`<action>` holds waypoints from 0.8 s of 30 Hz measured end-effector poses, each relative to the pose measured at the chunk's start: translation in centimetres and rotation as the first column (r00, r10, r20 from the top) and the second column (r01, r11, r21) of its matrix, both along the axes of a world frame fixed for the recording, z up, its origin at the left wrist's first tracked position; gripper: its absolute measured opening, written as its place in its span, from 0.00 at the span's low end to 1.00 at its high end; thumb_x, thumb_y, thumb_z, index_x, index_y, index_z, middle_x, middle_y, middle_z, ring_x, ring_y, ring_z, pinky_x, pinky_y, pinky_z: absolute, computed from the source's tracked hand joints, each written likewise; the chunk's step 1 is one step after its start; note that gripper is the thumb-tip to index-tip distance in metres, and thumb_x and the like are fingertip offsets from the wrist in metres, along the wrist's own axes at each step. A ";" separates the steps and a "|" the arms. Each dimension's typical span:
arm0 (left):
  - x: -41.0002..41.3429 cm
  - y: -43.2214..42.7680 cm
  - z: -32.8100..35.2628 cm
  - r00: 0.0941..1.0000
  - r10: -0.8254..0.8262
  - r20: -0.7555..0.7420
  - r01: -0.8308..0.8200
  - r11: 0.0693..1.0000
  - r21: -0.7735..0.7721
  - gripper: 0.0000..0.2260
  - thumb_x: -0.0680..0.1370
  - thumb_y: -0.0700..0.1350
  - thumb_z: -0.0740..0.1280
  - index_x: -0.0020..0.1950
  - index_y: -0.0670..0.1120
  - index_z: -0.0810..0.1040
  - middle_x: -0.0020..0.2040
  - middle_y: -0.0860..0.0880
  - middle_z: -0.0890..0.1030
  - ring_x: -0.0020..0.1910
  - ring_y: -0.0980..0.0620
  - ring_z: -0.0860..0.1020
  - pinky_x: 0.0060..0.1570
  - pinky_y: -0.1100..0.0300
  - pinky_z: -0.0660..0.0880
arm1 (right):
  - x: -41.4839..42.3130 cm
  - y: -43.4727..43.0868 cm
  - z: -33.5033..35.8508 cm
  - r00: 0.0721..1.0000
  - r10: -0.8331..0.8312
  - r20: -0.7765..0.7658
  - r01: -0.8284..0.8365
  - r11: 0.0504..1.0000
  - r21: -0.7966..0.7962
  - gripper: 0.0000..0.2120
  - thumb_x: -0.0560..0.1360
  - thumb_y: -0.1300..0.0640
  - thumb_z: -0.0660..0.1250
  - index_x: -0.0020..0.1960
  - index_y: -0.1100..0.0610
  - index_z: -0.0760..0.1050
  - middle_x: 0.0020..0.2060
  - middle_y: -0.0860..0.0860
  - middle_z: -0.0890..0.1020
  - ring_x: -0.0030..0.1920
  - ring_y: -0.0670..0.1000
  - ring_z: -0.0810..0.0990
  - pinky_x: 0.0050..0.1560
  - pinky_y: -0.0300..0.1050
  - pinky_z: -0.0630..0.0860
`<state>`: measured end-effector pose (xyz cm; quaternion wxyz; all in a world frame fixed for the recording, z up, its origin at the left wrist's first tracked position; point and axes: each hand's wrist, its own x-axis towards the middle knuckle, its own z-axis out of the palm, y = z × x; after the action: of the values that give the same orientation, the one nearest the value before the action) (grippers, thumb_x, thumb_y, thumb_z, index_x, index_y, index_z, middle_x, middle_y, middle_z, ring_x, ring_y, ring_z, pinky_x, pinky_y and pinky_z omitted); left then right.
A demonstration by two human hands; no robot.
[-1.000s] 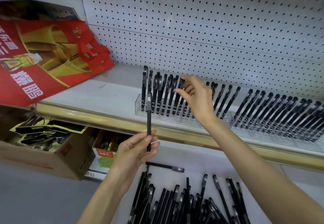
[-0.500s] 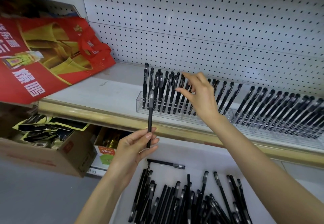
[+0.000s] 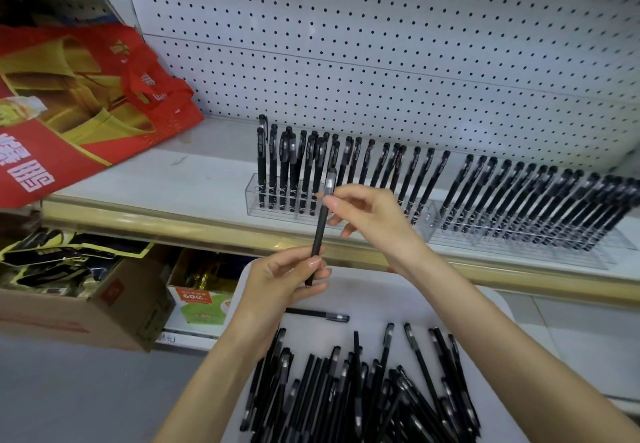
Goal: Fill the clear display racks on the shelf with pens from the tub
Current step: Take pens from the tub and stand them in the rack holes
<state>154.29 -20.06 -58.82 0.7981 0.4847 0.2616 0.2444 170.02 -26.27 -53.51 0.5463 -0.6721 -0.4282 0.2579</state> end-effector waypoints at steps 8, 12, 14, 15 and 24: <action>1.2 -0.8 0.4 0.990 0.106 -0.092 -0.087 0.977 0.195 0.08 0.71 0.33 0.72 0.49 0.35 0.81 0.40 0.40 0.79 0.37 0.51 0.82 0.41 0.60 0.80 | -0.1 -0.7 0.7 0.993 -0.048 -0.105 0.054 0.997 0.053 0.02 0.73 0.60 0.70 0.42 0.56 0.81 0.45 0.50 0.84 0.39 0.44 0.82 0.39 0.39 0.80; 1.7 -1.1 0.4 0.982 0.143 -0.119 -0.111 0.964 0.242 0.07 0.70 0.33 0.73 0.46 0.35 0.80 0.36 0.46 0.79 0.33 0.57 0.80 0.37 0.63 0.79 | 0.1 -1.3 0.8 0.989 -0.082 -0.120 0.089 0.994 0.057 0.04 0.72 0.62 0.71 0.47 0.62 0.80 0.47 0.61 0.83 0.36 0.45 0.82 0.41 0.41 0.81; 1.8 -1.3 0.4 0.986 0.114 -0.121 -0.080 0.965 0.251 0.06 0.72 0.34 0.72 0.48 0.36 0.81 0.37 0.47 0.82 0.34 0.56 0.81 0.38 0.62 0.80 | 0.3 -1.4 0.8 0.989 -0.084 -0.122 0.091 0.994 0.054 0.04 0.73 0.63 0.71 0.47 0.62 0.79 0.47 0.61 0.84 0.36 0.46 0.82 0.42 0.41 0.82; 1.8 -1.3 0.4 0.990 0.091 -0.112 -0.061 0.967 0.246 0.06 0.74 0.36 0.70 0.49 0.36 0.81 0.39 0.45 0.83 0.36 0.54 0.82 0.39 0.60 0.81 | 0.5 -1.5 0.8 0.988 -0.084 -0.127 0.091 0.995 0.048 0.04 0.73 0.63 0.70 0.47 0.62 0.79 0.46 0.59 0.84 0.37 0.47 0.82 0.42 0.41 0.82; 2.9 -0.9 1.3 0.995 0.053 -0.080 -0.025 0.951 0.308 0.07 0.77 0.34 0.66 0.44 0.42 0.82 0.38 0.42 0.82 0.37 0.50 0.79 0.43 0.59 0.80 | 1.1 -1.9 1.6 0.987 -0.076 -0.144 0.086 0.994 0.065 0.12 0.75 0.63 0.69 0.58 0.59 0.78 0.47 0.61 0.82 0.39 0.47 0.81 0.42 0.40 0.81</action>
<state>157.22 -20.93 -57.51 0.6960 0.6076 0.2648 0.2763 171.07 -28.17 -51.94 0.6087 -0.6492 -0.3696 0.2671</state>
